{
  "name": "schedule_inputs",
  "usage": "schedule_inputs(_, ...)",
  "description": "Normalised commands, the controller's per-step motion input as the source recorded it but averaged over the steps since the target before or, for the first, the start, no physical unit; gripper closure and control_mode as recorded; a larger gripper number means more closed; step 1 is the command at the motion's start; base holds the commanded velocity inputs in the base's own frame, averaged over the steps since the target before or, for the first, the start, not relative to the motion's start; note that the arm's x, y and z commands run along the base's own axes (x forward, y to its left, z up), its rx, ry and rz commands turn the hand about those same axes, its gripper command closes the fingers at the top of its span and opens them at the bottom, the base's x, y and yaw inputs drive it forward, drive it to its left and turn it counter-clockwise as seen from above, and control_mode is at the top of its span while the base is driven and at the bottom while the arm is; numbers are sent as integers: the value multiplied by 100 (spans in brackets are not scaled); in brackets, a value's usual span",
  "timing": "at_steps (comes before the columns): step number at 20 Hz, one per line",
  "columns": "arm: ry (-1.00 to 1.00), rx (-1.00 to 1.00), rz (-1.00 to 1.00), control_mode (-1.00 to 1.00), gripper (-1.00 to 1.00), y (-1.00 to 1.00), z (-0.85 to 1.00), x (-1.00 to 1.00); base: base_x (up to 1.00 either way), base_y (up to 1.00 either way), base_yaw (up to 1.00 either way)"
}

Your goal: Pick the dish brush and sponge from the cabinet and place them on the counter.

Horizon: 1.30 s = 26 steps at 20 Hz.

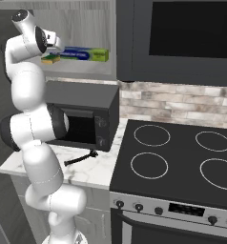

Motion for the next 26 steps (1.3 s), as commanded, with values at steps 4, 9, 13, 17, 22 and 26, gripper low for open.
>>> schedule_inputs(4,0,0,0,-100,-100,1,-13,9,0,0,0)
schedule_inputs(9,-1,0,0,-100,-100,1,-9,6,0,0,0)
schedule_inputs(13,-3,0,0,-100,-100,2,-9,5,0,0,0)
schedule_inputs(17,-2,0,0,-100,-100,2,-14,2,0,0,0)
schedule_inputs(22,-3,0,-3,-100,-100,0,-24,-1,0,0,0)
schedule_inputs(26,-4,0,-3,-100,-100,1,-21,0,0,0,0)
